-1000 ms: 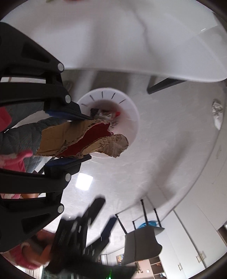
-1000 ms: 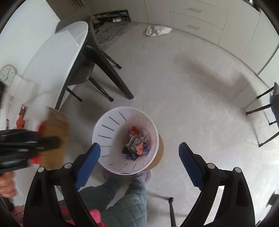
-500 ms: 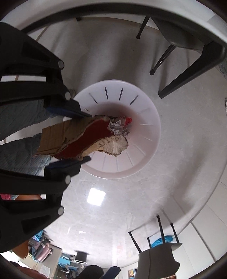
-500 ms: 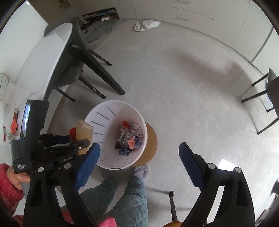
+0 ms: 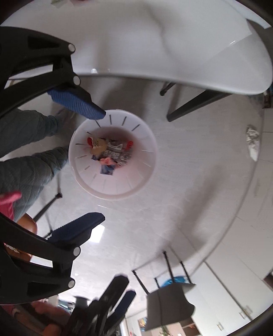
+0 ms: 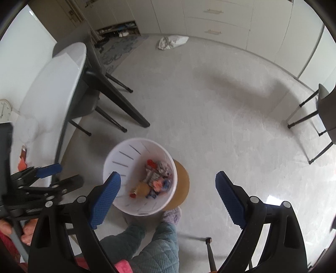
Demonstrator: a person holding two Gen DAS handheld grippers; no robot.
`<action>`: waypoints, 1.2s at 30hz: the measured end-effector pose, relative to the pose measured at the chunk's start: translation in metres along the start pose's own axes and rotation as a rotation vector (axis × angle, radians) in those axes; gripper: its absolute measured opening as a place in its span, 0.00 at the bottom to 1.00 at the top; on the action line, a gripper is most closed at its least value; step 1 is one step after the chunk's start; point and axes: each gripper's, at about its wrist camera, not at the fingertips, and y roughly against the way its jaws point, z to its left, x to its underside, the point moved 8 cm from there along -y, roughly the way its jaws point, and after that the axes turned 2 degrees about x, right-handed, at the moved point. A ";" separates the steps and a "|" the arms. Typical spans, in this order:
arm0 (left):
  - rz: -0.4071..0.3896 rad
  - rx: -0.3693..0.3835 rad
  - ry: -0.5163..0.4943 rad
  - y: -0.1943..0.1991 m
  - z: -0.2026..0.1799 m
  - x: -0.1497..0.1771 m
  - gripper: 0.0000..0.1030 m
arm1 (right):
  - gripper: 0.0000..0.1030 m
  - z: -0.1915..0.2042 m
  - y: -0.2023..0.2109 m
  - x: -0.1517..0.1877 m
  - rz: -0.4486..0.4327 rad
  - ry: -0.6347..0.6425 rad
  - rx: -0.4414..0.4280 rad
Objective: Collect trash
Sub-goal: 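Move both open tools back over the table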
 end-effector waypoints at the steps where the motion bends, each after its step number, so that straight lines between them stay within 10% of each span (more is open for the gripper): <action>1: -0.019 0.002 0.002 0.009 0.000 -0.002 0.87 | 0.88 0.004 0.006 -0.004 -0.013 0.004 -0.004; 11: -0.285 -0.085 0.039 0.144 0.030 -0.006 0.92 | 0.92 0.065 0.055 -0.033 -0.131 0.095 -0.083; 24: -0.460 -0.284 0.312 0.257 0.176 0.062 0.92 | 0.95 0.252 0.054 -0.025 -0.109 0.420 -0.277; 36: -0.456 -0.367 0.583 0.294 0.308 0.180 0.92 | 0.94 0.458 0.013 0.050 -0.076 1.239 -0.434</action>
